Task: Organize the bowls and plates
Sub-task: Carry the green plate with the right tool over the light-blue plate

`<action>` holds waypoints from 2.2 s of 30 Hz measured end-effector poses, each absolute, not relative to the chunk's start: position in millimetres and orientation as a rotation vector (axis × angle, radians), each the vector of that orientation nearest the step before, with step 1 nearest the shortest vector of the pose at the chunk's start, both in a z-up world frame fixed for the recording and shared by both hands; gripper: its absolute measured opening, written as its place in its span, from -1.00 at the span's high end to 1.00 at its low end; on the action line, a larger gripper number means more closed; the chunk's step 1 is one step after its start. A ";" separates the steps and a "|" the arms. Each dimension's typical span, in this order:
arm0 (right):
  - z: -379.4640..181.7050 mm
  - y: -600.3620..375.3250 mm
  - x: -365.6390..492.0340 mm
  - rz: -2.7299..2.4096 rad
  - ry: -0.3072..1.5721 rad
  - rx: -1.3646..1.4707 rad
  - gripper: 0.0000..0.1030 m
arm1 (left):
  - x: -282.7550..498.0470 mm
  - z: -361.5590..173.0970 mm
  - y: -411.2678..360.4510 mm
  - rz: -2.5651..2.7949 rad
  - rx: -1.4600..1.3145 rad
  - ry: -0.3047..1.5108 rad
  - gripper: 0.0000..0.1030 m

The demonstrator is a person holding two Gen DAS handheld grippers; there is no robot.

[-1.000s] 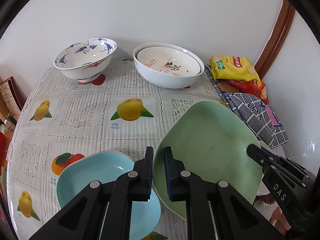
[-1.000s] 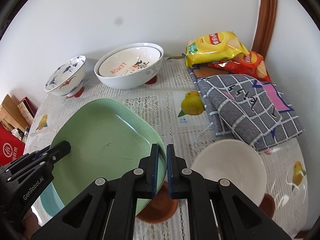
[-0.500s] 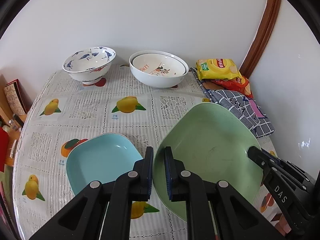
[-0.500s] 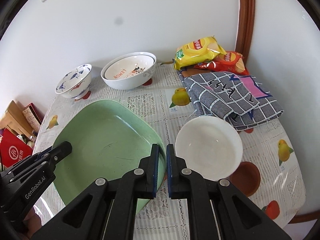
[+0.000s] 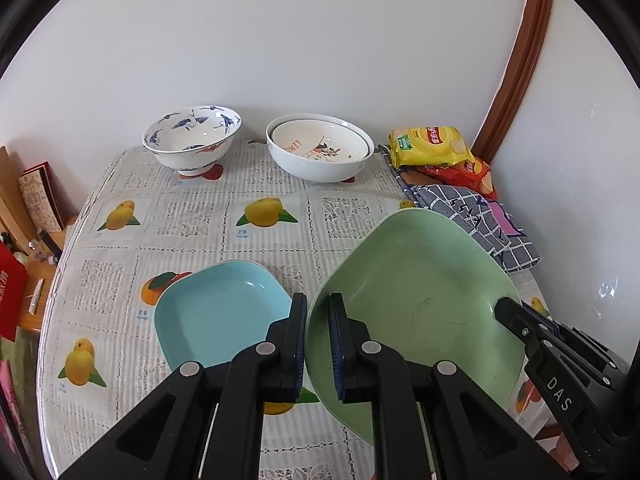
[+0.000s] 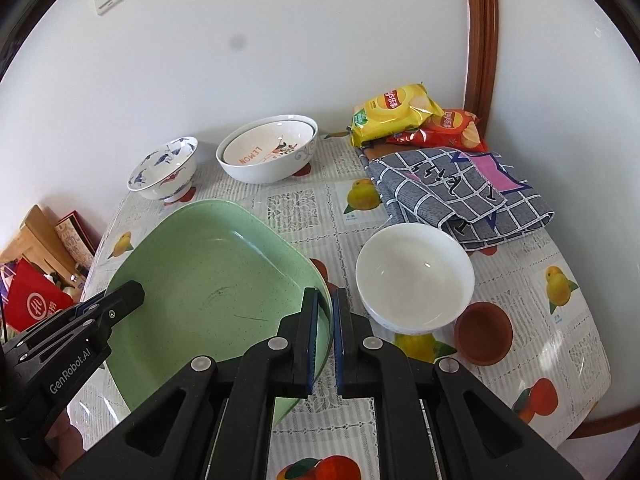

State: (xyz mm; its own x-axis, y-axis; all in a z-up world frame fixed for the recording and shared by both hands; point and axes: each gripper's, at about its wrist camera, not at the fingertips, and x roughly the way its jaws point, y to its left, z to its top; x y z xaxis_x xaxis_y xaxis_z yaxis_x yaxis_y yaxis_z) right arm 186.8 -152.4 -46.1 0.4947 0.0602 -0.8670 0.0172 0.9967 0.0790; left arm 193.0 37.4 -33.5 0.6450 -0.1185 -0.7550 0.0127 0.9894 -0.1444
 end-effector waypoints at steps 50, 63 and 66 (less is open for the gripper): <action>-36.2 -100.2 181.2 0.069 1.033 0.046 0.87 | 184.3 -28.5 89.6 -0.044 -0.184 0.864 0.78; -48.5 -81.9 187.1 0.085 1.056 0.028 0.87 | 192.7 -38.3 108.2 -0.026 -0.206 0.883 0.77; -51.4 -77.2 188.4 0.089 1.061 0.022 0.87 | 195.0 -40.9 112.3 -0.022 -0.211 0.888 0.77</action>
State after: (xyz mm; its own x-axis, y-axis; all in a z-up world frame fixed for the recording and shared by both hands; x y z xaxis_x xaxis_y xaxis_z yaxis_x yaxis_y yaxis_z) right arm 188.4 -77.2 -51.4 0.4850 0.0837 -0.8705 -0.0626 0.9962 0.0609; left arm 195.0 112.3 -40.9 0.6322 -0.1065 -0.7675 -0.0686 0.9789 -0.1923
